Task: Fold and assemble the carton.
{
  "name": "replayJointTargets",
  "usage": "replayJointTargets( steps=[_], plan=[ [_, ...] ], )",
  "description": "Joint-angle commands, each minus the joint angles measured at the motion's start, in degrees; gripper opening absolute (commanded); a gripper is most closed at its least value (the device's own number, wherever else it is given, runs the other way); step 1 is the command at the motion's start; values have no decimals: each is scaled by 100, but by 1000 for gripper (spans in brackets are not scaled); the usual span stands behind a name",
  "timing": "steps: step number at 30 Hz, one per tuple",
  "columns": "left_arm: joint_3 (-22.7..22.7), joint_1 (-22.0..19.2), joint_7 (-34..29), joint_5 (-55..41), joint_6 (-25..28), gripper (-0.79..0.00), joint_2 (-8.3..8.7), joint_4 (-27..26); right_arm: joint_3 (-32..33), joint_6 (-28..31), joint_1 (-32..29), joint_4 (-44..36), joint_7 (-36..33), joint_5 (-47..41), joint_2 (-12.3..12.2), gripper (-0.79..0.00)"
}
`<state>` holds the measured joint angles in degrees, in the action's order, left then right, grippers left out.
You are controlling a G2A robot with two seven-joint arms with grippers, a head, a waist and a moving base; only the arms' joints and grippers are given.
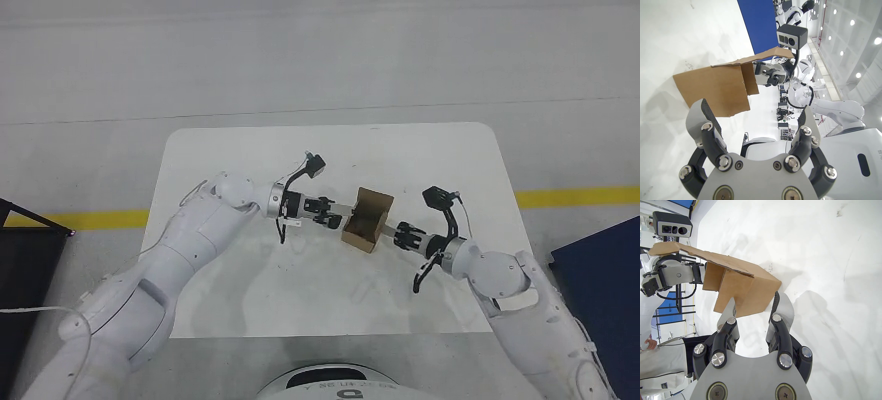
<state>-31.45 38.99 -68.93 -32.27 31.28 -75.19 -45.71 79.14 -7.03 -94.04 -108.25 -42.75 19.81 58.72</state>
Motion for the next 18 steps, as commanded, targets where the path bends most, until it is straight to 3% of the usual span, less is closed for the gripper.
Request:
replayJointTargets(
  steps=[1, 9, 11, 12, 13, 18],
  plan=[
    [26, -9, -38, -43, 37, 0, -58, 90, -53, -97, 44, -9, 20, 36, 7, -437],
    [43, -53, -40, -154, 144, 0, -261, 491, -195, -417, 245, -19, 199, -1, 48, -437],
    [24, -70, -50, -170, 174, 0, -293, 579, -161, -396, 253, -19, 209, -191, 56, -400],
    [15, -76, -64, -172, 189, 0, -307, 616, -143, -380, 254, -11, 197, -224, 55, -320],
    [5, -77, -77, -182, 195, 0, -320, 653, -134, -374, 254, 0, 175, -224, 53, -292],
    [-26, -82, -153, -176, 213, 0, -382, 766, -241, -371, 310, 89, 83, -146, 56, -326]
  ],
)
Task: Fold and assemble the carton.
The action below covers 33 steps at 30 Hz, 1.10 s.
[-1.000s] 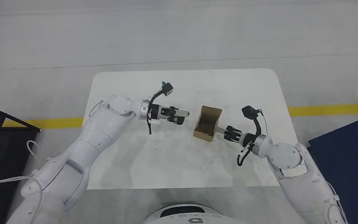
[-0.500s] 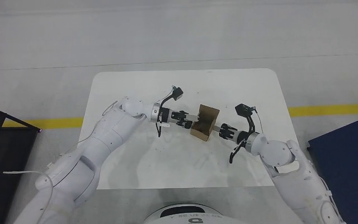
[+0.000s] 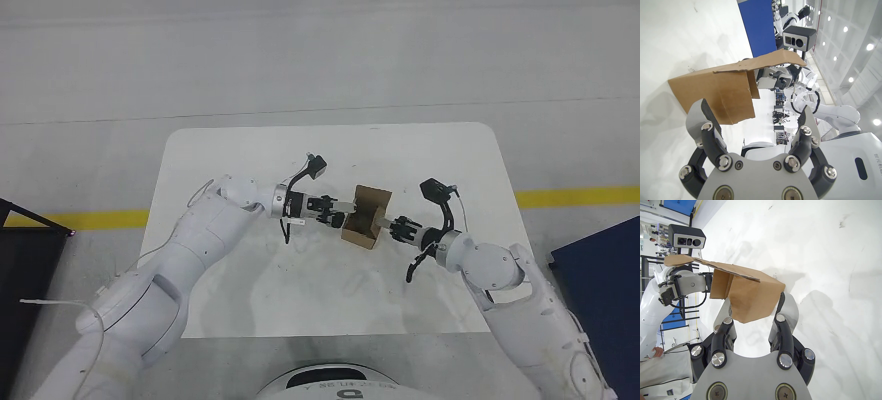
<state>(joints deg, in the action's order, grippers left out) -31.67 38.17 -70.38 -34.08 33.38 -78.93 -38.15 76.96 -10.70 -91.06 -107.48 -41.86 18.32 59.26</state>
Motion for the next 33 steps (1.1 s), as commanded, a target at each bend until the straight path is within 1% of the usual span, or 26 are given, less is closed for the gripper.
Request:
replayJointTargets(
  steps=[1, 5, 8, 11, 14, 18, 19, 24, 28, 29, 30, 31, 32, 33],
  plan=[
    [-9, 1, -26, 7, -1, 0, -21, 21, -61, -7, 31, 34, -14, 24, 6, -329],
    [-38, -2, -81, 7, -29, 0, -63, 65, -205, -97, 126, 112, -33, 153, 19, -351],
    [-62, 4, -97, 21, -44, 0, -87, 110, -293, -176, 183, 102, -74, 253, 25, -397],
    [-86, 23, -105, 34, -53, 0, -109, 182, -388, -326, 228, 76, -34, 533, 27, -425],
    [-109, 28, -102, 68, -49, 0, -131, 245, -506, -505, 280, 38, 11, 775, 38, -486],
    [-224, -4, -1, 91, 36, 0, -119, 428, -625, -771, 362, -50, -178, 764, 57, -674],
    [-257, -9, 15, 96, 42, 0, -110, 496, -640, -823, 379, -73, -206, 809, 57, -785],
    [-416, -84, 126, 285, 178, 0, -32, 766, -649, -1007, 364, -307, -201, 1093, 47, -785],
    [-565, -216, 277, 623, 330, 0, 101, 798, -563, -1225, 203, -606, -50, 1549, 18, -785],
    [-613, -244, 302, 702, 355, 0, 145, 759, -549, -1287, 148, -681, -30, 1615, 14, -776],
    [-663, -267, 313, 785, 366, 0, 193, 706, -524, -1344, 101, -741, -16, 1635, 12, -551],
    [-723, -289, 325, 859, 377, 0, 246, 629, -500, -1386, 55, -797, -13, 1605, 13, -385],
    [-798, -290, 311, 893, 363, 0, 306, 533, -466, -1409, 9, -852, -32, 1461, 18, -268],
    [-879, -272, 281, 916, 333, 0, 371, 425, -418, -1394, -28, -892, -34, 1298, 23, -215]
  ],
)
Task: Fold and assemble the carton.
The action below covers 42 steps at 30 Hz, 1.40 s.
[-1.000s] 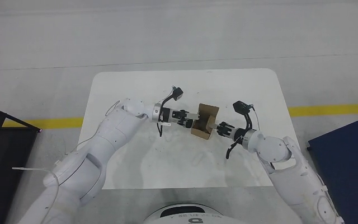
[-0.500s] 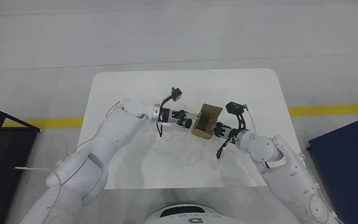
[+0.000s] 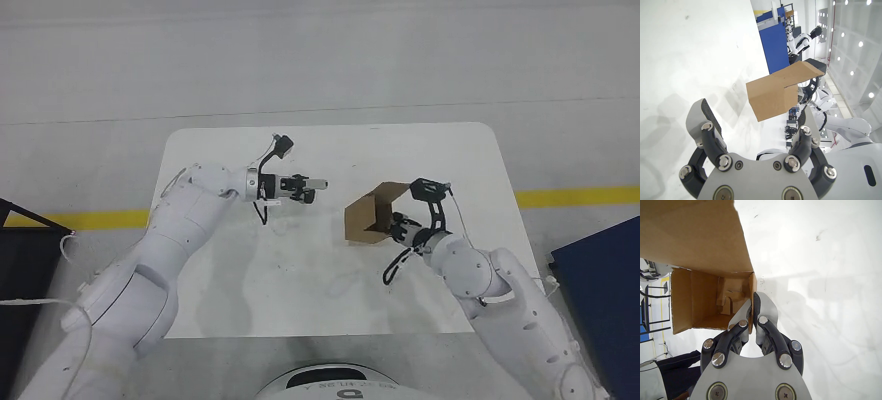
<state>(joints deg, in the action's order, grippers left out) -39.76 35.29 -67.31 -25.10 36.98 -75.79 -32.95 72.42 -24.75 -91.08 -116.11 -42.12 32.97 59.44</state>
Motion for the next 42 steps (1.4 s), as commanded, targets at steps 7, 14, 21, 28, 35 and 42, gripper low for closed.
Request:
replayJointTargets(
  steps=[7, 14, 21, 28, 35, 42],
  plan=[
    [-348, 76, -100, 109, -127, 0, 267, -361, 726, 979, -406, 139, 441, -2075, 53, -231],
    [-65, 59, -20, 1247, -618, 0, 299, -992, 1343, 2305, -888, 583, 700, -2924, 35, -157],
    [318, 150, -538, 1847, -1530, 0, 253, -1982, 1569, 3382, -1035, 1051, 177, -3642, 10, -55],
    [575, 141, -343, 2022, -1963, -22, 102, -2103, 1455, 3788, -1004, 1211, -27, -3712, 6, -83],
    [841, -14, -272, 2161, -2100, -246, -105, -1853, 1197, 4033, -789, 1421, -160, -3791, 23, -132],
    [1031, -185, -199, 2321, -2128, -416, -295, -1623, 1001, 4076, -640, 1509, -289, -3767, 27, -139]
  ],
)
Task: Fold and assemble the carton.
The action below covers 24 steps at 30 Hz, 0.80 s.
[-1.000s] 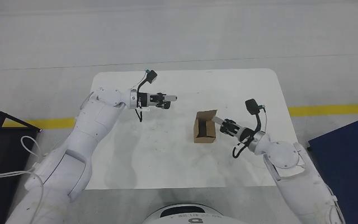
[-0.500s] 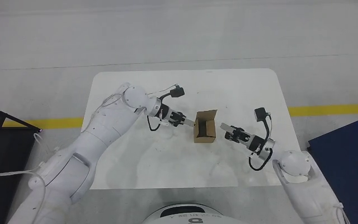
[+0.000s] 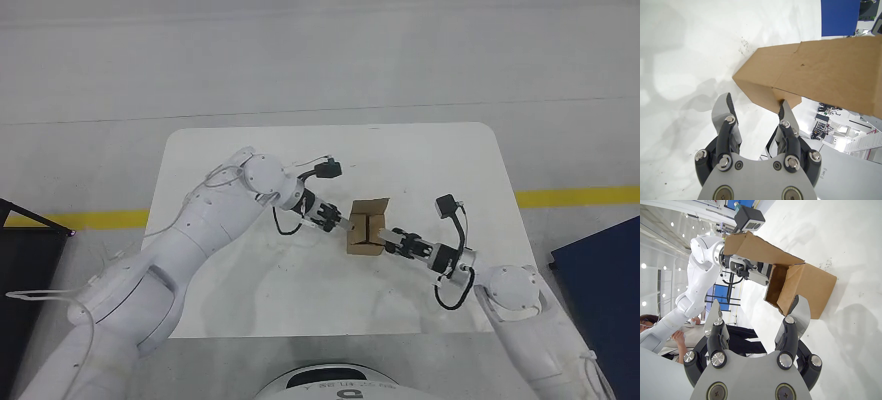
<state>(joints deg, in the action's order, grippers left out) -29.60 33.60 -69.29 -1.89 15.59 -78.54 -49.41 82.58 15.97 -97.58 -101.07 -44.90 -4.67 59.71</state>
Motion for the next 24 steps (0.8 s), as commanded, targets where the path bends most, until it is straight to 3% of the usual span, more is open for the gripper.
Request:
replayJointTargets(
  steps=[1, 8, 9, 10, 11, 21, 22, 23, 24],
  plan=[
    [34, -36, -4, 9, 25, -422, -44, 56, -37, 10, 23, 12, -26, -14, 1, -142],
    [117, -182, -34, 93, 95, -422, -180, 310, -155, 41, 75, 30, -53, 14, -1, -151],
    [130, -203, -46, 117, 105, -471, -197, 343, -165, 43, 78, 30, -59, 11, -2, -148],
    [136, -223, -55, 120, 122, -570, -215, 367, -169, 44, 83, 34, -59, 9, -3, -148],
    [139, -240, -68, 114, 146, -770, -232, 390, -170, 46, 87, 36, -48, 8, -4, -151],
    [124, -485, -132, 257, 232, -785, -339, 556, -35, 190, 31, -63, 103, -46, -28, -77],
    [106, -515, -129, 281, 228, -570, -337, 583, -12, 215, 22, -72, 113, -58, -31, -49],
    [90, -539, -123, 311, 224, -413, -333, 605, 7, 231, 9, -75, 118, -69, -34, 0],
    [68, -560, -110, 335, 219, -68, -327, 628, 27, 244, 2, -79, 131, -84, -37, 0]
  ],
)
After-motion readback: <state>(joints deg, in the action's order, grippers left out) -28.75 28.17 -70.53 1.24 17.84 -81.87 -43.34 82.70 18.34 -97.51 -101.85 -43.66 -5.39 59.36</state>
